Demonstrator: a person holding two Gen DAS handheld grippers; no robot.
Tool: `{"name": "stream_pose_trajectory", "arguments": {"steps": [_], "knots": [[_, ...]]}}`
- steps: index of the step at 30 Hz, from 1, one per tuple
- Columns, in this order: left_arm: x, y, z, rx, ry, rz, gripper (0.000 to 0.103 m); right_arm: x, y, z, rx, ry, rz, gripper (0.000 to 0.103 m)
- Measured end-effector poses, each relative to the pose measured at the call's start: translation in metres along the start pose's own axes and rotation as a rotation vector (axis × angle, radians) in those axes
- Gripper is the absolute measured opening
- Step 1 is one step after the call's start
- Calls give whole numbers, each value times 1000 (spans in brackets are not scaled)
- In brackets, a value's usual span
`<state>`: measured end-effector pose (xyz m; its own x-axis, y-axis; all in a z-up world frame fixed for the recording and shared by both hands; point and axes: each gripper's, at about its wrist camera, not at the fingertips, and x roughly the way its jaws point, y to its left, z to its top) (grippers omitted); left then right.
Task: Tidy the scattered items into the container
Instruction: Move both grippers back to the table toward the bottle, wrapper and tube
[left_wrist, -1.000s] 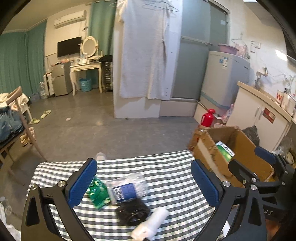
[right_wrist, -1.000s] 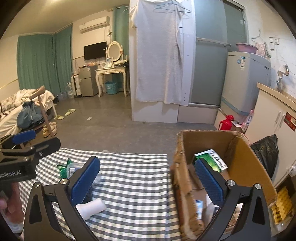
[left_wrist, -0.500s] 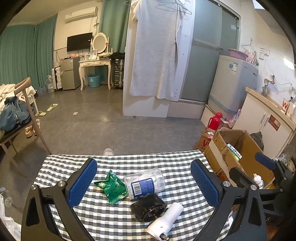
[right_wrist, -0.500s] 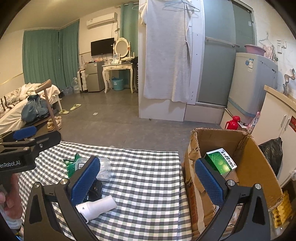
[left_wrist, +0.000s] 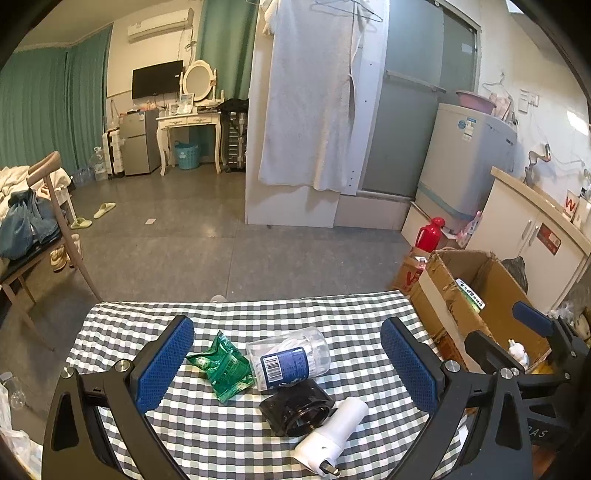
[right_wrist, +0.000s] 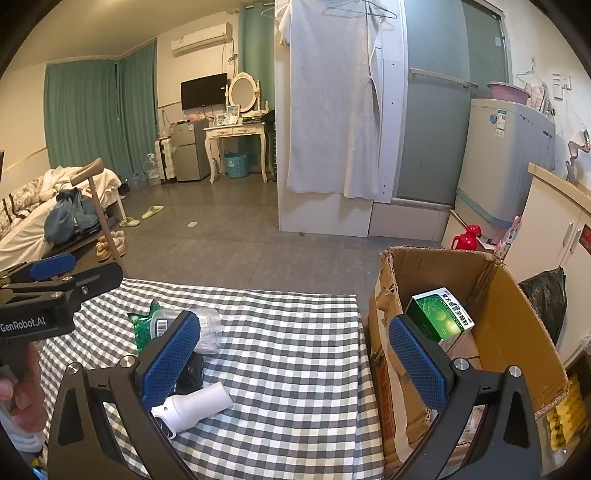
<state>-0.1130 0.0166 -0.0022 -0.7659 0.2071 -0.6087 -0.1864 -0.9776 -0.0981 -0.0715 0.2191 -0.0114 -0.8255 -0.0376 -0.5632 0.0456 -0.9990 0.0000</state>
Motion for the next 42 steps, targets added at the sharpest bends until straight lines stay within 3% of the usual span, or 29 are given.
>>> {"name": "stream_pose_trajectory", "arguments": {"steps": [13, 25, 30, 42], "knots": [[9, 36, -8, -50, 35, 52, 103, 16, 34, -20, -97, 88, 76, 103], [24, 55, -24, -37, 79, 94, 103, 33, 63, -43, -155, 161, 162, 103], [34, 59, -31, -33, 109, 102, 103, 42, 75, -52, -182, 182, 284, 103], [80, 70, -57, 0, 229, 102, 103, 70, 98, -78, -300, 272, 280, 103]]}}
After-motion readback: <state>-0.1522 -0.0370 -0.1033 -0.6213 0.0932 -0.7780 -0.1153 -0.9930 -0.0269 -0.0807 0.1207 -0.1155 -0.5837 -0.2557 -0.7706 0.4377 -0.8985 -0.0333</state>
